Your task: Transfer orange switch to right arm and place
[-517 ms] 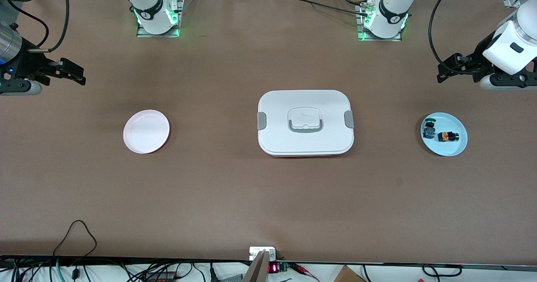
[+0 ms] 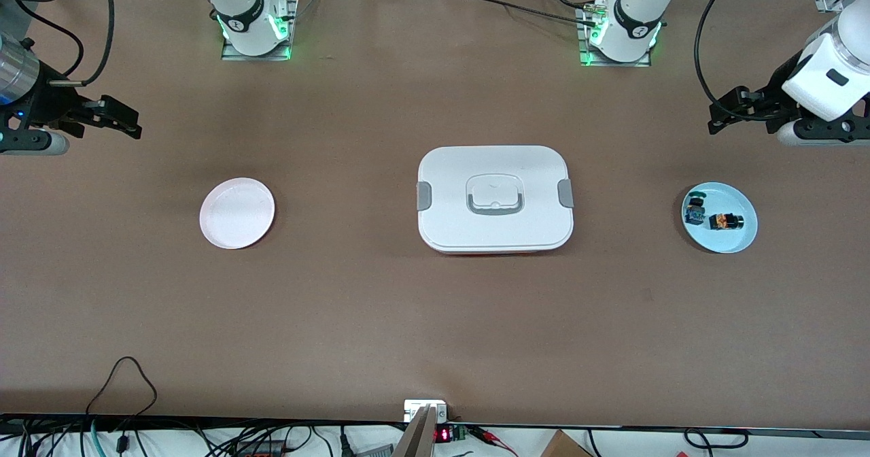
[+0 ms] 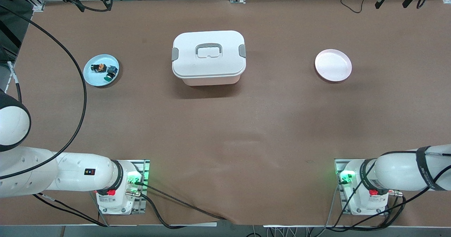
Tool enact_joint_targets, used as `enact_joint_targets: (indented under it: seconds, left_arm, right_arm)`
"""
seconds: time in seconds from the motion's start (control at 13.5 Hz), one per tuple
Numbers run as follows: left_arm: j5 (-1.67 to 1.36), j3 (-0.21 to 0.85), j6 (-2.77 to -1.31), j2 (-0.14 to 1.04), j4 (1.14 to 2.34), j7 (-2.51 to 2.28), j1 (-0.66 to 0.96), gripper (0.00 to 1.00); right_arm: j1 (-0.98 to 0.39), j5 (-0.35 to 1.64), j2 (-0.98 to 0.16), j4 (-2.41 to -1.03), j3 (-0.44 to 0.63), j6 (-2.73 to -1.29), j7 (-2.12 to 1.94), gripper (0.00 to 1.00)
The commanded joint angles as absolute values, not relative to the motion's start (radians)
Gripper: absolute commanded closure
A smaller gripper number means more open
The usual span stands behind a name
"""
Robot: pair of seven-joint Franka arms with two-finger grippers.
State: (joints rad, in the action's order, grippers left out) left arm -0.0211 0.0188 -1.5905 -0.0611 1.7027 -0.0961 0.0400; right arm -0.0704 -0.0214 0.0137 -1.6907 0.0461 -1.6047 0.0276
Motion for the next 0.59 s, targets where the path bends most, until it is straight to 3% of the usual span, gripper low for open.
enact_joint_targets:
  seconds: [0.0, 0.52]
  left_arm:
    - [-0.043, 0.014, -1.569, -0.049, 1.672, -0.104, 0.043, 0.0]
    - [-0.043, 0.014, -1.569, -0.049, 1.672, -0.104, 0.043, 0.0]
  right_arm:
    - [-0.072, -0.026, 0.029, -1.689, 0.04, -1.6, 0.02, 0.0]
    - [-0.072, -0.02, 0.031, -1.689, 0.041, -1.591, -0.014, 0.0]
